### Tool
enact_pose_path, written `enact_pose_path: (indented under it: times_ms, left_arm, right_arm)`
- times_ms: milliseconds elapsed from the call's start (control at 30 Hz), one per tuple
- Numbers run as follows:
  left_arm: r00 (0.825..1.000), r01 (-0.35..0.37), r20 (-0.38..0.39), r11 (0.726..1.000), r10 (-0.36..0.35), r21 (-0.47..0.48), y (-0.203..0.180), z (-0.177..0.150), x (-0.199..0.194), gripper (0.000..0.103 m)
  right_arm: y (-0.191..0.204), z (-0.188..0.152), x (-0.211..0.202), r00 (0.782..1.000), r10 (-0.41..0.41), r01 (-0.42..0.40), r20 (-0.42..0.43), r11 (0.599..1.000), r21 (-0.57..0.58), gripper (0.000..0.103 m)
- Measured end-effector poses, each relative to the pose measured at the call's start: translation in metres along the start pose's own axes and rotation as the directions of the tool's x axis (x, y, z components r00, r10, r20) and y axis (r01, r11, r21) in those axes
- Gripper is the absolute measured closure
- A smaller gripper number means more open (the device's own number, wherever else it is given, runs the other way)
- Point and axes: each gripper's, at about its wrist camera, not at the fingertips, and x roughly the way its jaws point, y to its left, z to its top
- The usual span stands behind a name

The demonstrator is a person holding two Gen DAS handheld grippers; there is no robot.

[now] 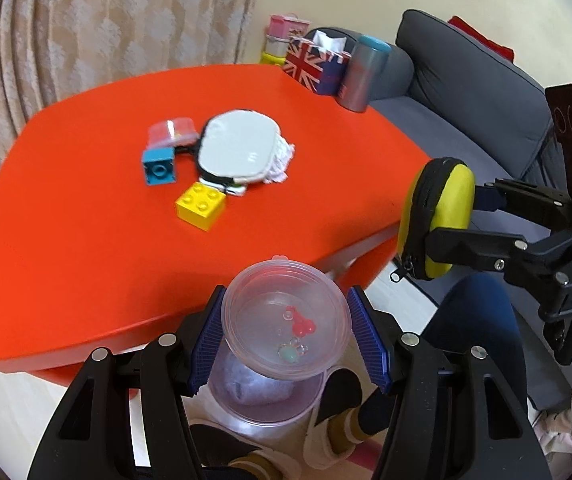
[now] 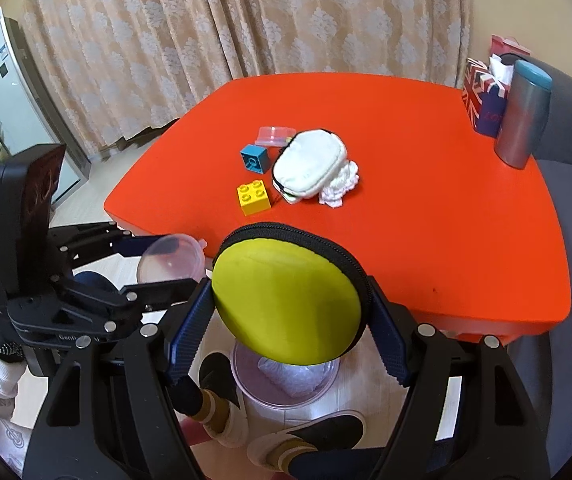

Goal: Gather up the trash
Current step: 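Carry the bowl to the trash bin and open the left tool while the right tool carries the pouch, then open the right tool to drop the yellow pouch into the bin, then move the left tool to the yellow Lego brick and grasp it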

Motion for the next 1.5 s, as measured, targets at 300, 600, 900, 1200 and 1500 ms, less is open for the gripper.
enact_pose_path:
  times_ms: [300,600,900,1200,1500]
  left_arm:
    - [0.999,-0.015,0.034,0.999,0.017,-0.036,0.006,0.002,-0.003,0.008]
    - [0.997,-0.054,0.056,0.996,0.058,-0.065,0.022,0.000,-0.017,0.007]
    - [0.993,-0.074,0.089,0.993,0.083,-0.093,0.037,-0.001,-0.038,0.007]
    - [0.990,-0.090,0.095,0.990,0.100,-0.106,0.048,-0.002,-0.044,0.007]
    - [0.992,-0.083,0.085,0.992,0.092,-0.097,0.044,-0.003,-0.041,0.007]
  right_arm:
    - [-0.003,-0.006,0.002,1.000,0.003,-0.003,-0.001,1.000,0.013,0.030]
    - [0.010,-0.010,0.013,0.999,0.030,-0.031,-0.025,0.999,-0.012,0.030]
    - [0.027,-0.011,0.027,0.995,0.083,-0.086,-0.060,0.996,-0.038,0.030]
    - [0.030,-0.008,0.031,0.994,0.089,-0.092,-0.063,0.995,-0.037,0.009]
    - [0.021,-0.008,0.024,0.996,0.078,-0.079,-0.046,0.997,-0.008,0.006]
